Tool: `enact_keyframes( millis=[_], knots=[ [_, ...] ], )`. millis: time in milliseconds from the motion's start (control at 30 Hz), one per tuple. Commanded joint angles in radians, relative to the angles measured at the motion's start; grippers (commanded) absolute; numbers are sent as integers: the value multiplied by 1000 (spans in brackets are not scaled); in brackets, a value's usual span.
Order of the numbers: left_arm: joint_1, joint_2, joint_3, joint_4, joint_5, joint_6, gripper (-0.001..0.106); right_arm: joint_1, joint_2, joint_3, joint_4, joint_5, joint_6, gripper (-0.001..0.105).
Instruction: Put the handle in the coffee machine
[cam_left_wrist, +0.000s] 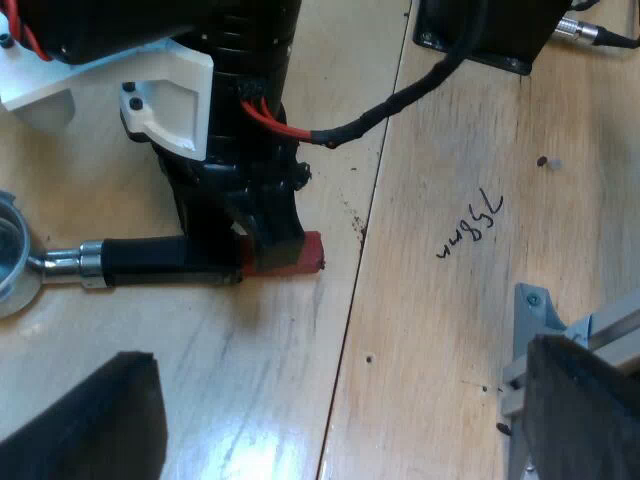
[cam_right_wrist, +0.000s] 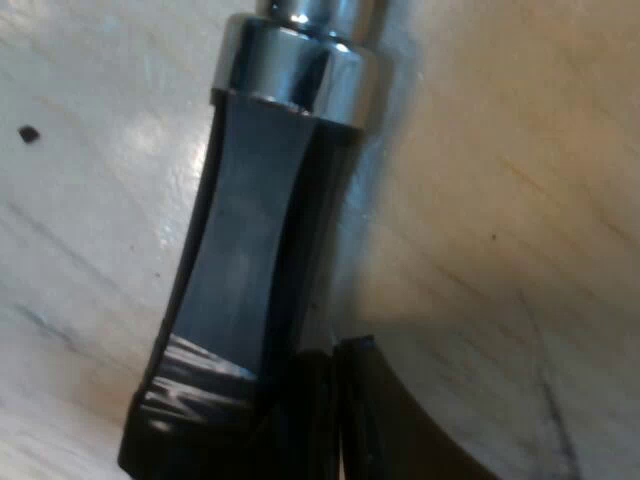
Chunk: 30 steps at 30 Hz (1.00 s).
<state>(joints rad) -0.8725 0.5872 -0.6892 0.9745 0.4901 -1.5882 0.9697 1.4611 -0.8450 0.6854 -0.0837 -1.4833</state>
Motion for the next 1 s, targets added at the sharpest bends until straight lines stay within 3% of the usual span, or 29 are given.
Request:
enact_keyframes(
  millis=[33,167,433,667,800,1000],
  knots=[
    [-3,-3,-3,24,8,1,74,25,2,-1,-14,-37,67,0],
    [-3,-3,-3,71,4,1,74,61,2,-1,-51,-37,102,0],
    [-3,-3,-3,130,-91,1,74,128,2,-1,-148,-34,197,0],
    [-3,-3,-3,148,-94,1,74,142,36,-1,-246,-52,281,0],
    [-3,-3,-6,182,-100,1,74,141,86,-11,-344,-105,362,0],
    [-3,-48,-25,218,-155,1,74,141,124,-35,-452,-105,380,0]
  ],
)
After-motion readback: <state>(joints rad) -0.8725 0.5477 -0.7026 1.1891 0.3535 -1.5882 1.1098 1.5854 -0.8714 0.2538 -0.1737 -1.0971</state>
